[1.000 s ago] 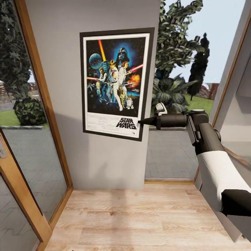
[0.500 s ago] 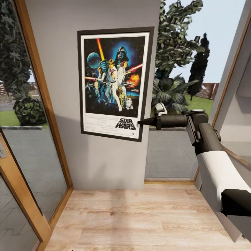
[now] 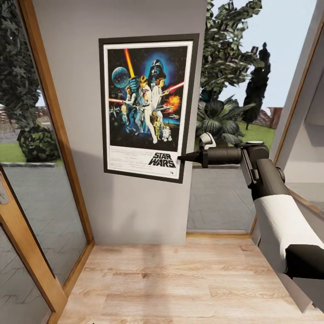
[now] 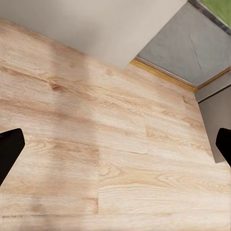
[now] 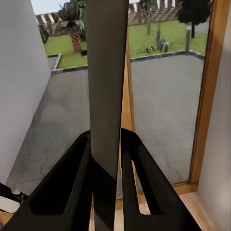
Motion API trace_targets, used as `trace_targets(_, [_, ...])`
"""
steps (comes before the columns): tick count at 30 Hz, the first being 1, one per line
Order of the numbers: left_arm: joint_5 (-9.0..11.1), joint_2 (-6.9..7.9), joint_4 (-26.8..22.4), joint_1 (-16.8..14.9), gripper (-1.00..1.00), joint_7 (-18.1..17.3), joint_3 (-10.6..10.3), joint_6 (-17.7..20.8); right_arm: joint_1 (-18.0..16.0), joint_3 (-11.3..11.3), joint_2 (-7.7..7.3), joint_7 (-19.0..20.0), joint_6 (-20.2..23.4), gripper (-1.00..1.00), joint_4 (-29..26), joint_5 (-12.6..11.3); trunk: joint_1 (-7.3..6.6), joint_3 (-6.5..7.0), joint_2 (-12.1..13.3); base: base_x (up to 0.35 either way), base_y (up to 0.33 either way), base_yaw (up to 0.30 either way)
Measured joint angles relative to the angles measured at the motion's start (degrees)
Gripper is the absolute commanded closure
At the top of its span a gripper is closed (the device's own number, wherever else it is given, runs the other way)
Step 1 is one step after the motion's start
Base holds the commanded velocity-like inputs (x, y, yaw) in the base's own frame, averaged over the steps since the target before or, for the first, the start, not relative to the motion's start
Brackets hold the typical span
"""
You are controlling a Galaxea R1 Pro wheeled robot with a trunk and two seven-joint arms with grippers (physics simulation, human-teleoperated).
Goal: Pick up the poster from the kitchen countertop and hang it on one of the wall nails in the kitchen.
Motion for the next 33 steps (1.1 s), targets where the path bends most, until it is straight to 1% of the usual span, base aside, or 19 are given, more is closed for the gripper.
trace_targets(9, [0.0,0.0,0.0,0.0,-1.0,0.0,0.0,0.0,0.0,0.0,0.0,0.0,0.0,1.0,-0.1,0.0,0.0,0.0,0.0,0.003,0.001,0.0])
trace_targets(16, [0.0,0.0,0.0,0.0,-1.0,0.0,-0.1,0.0,0.0,0.0,0.0,-0.1,-0.1,1.0,-0.5,0.0,-0.01,0.0,0.0,0.083,0.063,0.0])
trace_targets(25, [0.0,0.08,0.0,0.0,-1.0,0.0,-0.1,0.0,0.0,0.1,-0.01,-0.1,-0.1,1.0,-0.9,0.0,-0.02,0.0,0.0,0.133,0.108,0.0])
trace_targets(33, [0.0,0.09,0.0,0.0,-1.0,0.0,-0.1,0.0,0.0,0.1,-0.01,-0.1,-0.1,1.0,-1.2,0.0,-0.02,0.0,0.0,0.217,0.183,0.0])
